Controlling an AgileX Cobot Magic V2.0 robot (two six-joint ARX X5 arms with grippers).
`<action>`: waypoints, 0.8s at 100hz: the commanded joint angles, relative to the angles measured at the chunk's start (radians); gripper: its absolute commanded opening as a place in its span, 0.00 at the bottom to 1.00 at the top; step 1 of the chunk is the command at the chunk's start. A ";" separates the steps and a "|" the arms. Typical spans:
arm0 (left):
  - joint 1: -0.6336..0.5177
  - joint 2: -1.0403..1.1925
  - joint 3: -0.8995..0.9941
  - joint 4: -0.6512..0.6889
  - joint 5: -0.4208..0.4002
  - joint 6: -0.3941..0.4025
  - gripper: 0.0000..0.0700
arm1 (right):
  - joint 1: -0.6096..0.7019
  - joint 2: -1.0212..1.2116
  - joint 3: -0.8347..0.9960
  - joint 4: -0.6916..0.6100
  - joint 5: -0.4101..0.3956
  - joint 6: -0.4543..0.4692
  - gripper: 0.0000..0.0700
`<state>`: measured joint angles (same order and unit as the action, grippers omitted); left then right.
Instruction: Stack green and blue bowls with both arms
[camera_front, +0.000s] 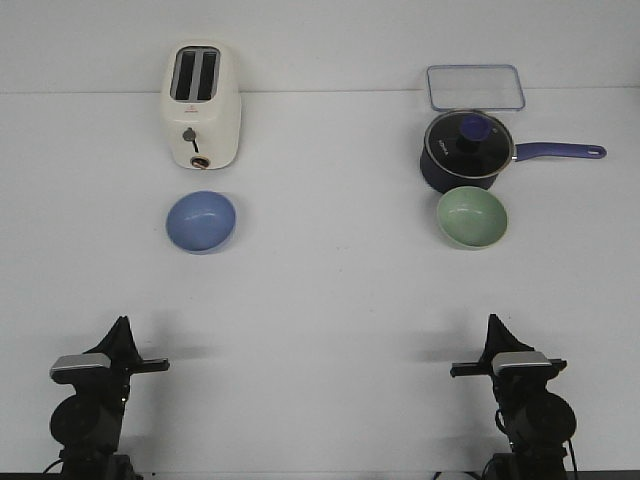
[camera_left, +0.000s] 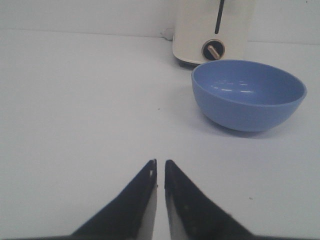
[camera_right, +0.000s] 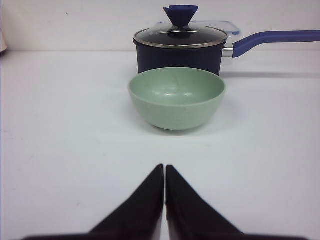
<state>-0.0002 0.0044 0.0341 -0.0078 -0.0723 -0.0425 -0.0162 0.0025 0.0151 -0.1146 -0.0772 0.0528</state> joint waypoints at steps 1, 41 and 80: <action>0.000 -0.001 -0.020 0.010 0.003 0.005 0.02 | 0.000 -0.001 -0.002 0.013 -0.001 0.010 0.01; 0.000 -0.001 -0.020 0.010 0.003 0.005 0.02 | 0.000 -0.001 -0.002 0.013 -0.001 0.010 0.01; 0.000 -0.001 -0.020 0.010 0.003 0.005 0.02 | 0.001 -0.002 -0.002 0.013 -0.007 0.041 0.01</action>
<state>-0.0002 0.0044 0.0341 -0.0078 -0.0723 -0.0425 -0.0162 0.0025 0.0151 -0.1146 -0.0784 0.0547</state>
